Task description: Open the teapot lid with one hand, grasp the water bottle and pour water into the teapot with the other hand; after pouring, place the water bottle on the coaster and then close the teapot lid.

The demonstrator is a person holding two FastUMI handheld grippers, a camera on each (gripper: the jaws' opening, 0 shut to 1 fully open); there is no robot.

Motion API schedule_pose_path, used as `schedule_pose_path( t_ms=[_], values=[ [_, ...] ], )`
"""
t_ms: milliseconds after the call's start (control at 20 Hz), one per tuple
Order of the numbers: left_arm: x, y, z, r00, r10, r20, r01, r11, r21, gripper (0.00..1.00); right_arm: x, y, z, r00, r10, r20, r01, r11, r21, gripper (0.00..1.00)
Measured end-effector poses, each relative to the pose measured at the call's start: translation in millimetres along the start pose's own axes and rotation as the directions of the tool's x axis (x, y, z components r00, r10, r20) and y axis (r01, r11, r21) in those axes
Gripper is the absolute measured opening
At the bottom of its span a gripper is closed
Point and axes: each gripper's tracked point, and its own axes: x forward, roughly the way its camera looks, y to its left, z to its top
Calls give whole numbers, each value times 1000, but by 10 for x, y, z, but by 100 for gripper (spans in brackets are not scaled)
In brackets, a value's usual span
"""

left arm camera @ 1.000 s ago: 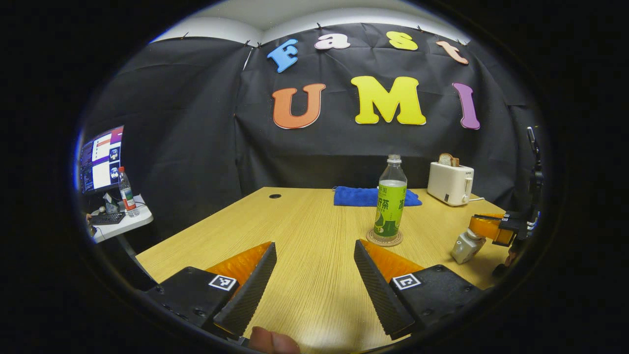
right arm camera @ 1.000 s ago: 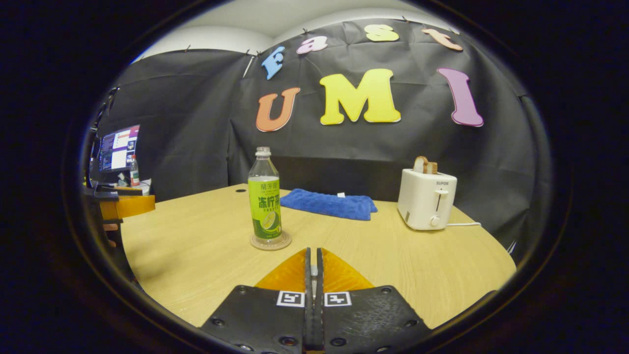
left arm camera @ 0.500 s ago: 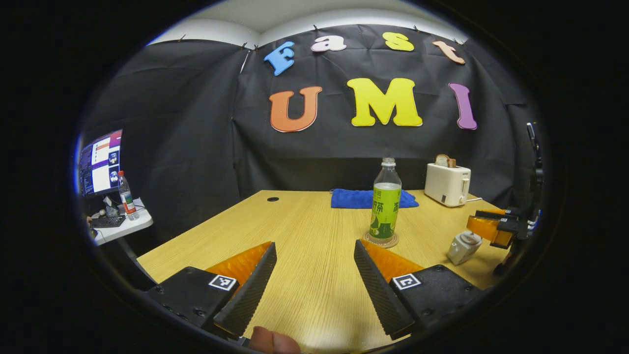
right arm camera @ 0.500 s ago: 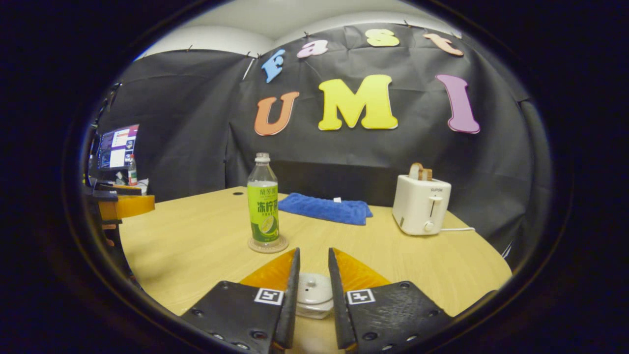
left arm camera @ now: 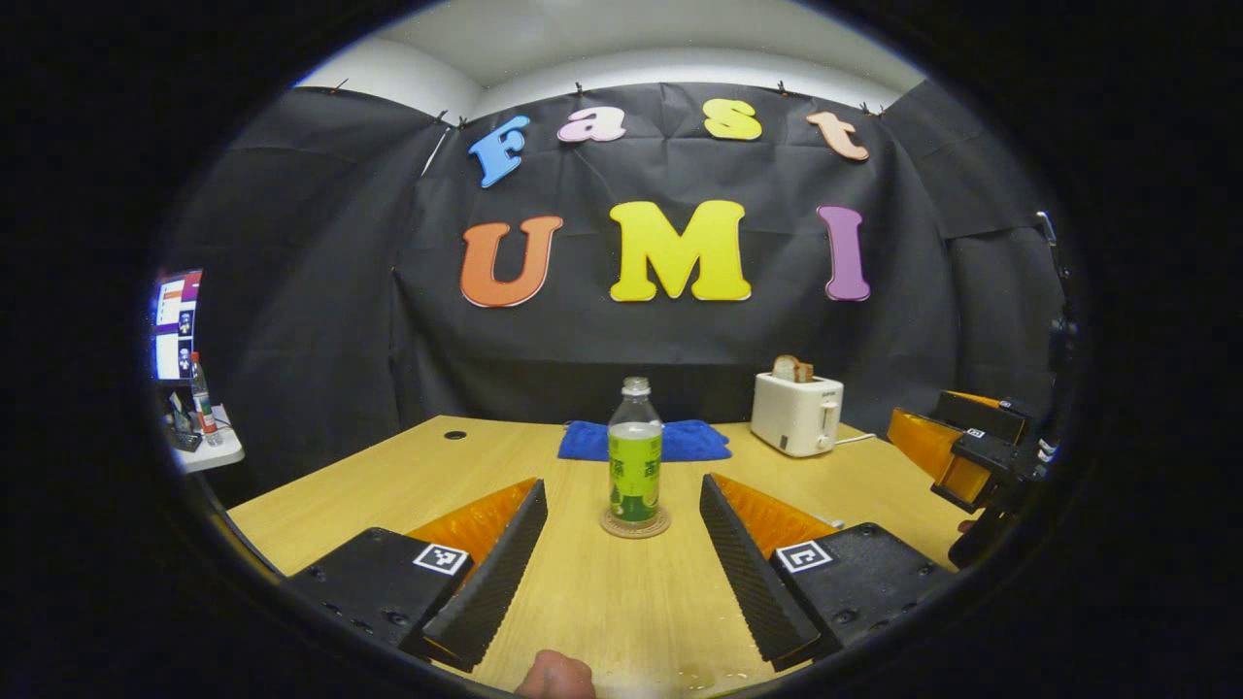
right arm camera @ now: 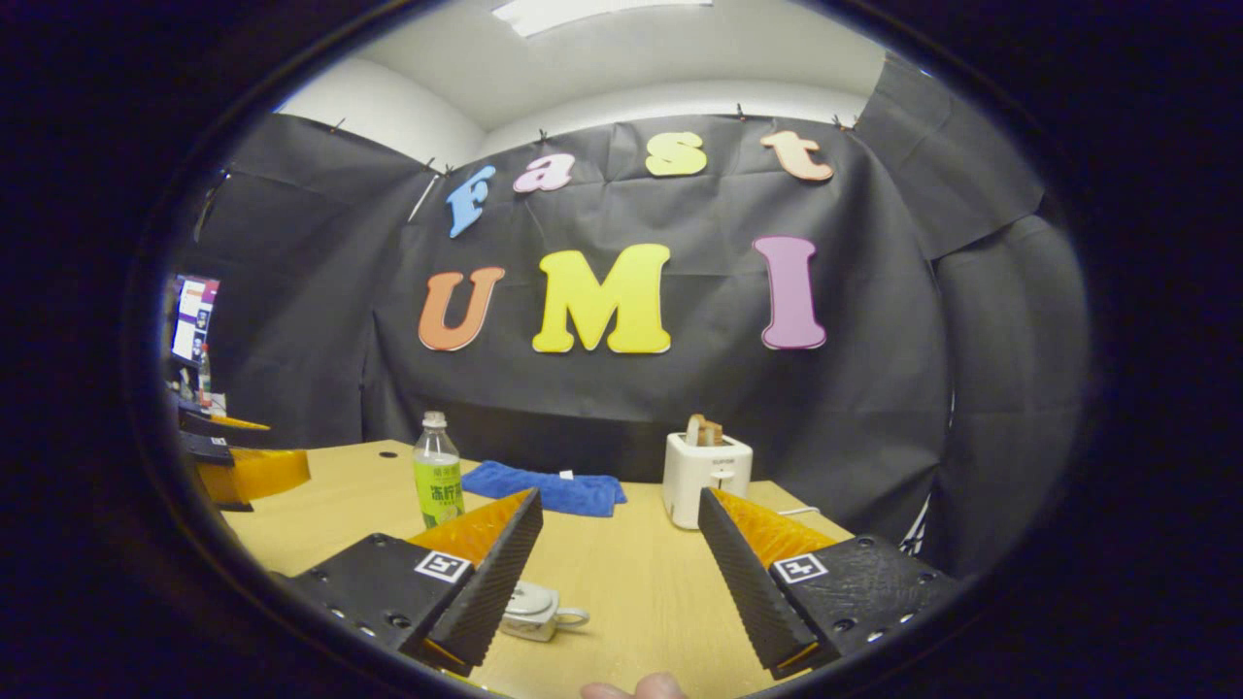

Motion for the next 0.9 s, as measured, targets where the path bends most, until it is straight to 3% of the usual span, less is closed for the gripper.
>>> schedule_pose_path(
  t_ms=[300,650,900],
  values=[
    [-299,-319,84,999,-23,38,22,999,23,99,-520,-260,222,994,-96,51,96,995,15,96],
    [-546,-234,275,994,39,103,-45,997,55,99,-764,-54,123,997,-73,20,72,997,37,97],
    [-579,-239,291,994,34,108,-38,999,33,98,-790,89,154,998,-68,17,68,998,16,96]
  ],
)
